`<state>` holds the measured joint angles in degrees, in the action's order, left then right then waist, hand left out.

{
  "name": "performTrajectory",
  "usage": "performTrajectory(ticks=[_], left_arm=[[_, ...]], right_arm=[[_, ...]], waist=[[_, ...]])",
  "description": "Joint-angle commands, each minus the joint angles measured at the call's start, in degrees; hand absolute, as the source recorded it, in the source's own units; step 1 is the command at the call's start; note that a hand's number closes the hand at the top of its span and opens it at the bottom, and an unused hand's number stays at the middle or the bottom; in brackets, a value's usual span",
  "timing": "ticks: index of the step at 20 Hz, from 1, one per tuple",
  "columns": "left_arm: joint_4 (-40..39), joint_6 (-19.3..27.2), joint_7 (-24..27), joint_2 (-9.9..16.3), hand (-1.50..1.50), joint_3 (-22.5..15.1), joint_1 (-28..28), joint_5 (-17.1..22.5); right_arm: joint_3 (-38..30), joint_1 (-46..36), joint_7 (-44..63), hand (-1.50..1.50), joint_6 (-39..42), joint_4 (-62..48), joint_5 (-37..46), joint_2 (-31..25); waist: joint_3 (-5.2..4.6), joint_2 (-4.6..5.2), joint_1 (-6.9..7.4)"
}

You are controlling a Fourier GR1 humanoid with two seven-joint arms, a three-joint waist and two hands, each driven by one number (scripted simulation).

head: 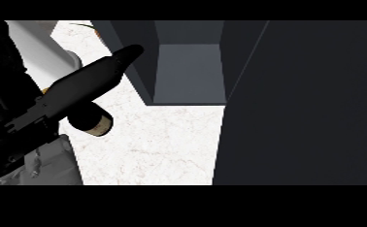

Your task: Pick up the wine, place it into the cabinet and close the cabinet

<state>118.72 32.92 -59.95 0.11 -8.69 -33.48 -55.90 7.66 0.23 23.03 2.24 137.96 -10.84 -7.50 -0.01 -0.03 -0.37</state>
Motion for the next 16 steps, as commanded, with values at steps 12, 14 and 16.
performTrajectory(ticks=[12,14,16], left_arm=[[-9.7,13.8,19.1,1.5,-1.50,6.7,18.6,14.7],[-11.6,12.9,17.8,1.2,-1.50,7.8,16.6,13.7],[-11.2,14.2,20.5,2.2,-1.50,9.2,19.0,16.3]], right_arm=[[-5.4,9.2,-1.3,-1.50,5.6,9.0,-6.5,-1.0],[-6.8,5.8,-0.7,-1.50,5.6,5.1,-6.7,-1.1],[-7.9,7.1,0.3,-1.50,6.3,7.1,-8.8,-1.5]], waist=[[-0.04,-0.05,-0.24],[-0.01,0.00,0.10],[-0.02,-0.04,0.06]])
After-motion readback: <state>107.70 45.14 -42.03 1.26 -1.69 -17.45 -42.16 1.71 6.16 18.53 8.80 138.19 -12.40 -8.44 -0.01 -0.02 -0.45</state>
